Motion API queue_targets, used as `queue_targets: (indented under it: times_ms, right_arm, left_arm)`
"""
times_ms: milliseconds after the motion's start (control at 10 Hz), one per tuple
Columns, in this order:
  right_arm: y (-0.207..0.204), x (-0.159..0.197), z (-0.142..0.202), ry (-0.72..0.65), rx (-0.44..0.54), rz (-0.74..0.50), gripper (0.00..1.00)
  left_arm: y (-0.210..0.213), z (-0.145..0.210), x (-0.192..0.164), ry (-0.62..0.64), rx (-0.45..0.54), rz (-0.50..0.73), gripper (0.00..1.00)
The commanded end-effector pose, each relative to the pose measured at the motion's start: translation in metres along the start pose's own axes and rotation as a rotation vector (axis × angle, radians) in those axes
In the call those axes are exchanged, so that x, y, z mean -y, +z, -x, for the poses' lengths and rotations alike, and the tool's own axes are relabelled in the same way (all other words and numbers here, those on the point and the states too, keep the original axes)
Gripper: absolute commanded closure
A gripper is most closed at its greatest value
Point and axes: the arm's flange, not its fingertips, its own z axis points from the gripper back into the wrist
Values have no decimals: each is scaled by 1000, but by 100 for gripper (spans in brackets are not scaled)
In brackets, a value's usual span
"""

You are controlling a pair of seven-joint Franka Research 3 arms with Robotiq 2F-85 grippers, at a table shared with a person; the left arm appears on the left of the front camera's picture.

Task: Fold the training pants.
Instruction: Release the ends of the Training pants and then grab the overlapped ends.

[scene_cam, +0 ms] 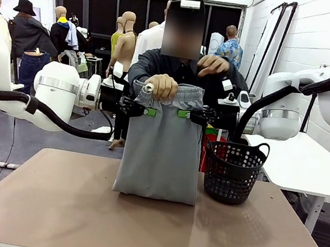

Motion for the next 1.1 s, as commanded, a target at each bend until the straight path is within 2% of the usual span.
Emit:
queue_targets:
  times_ms: [0,1000]
  right_arm:
    - [0,-1,-2,6,9,-12,100]
    - [0,-1,-2,6,9,-12,100]
  left_arm:
    - [0,-1,2,6,12,-6,100]
    - [0,-1,2,6,12,-6,100]
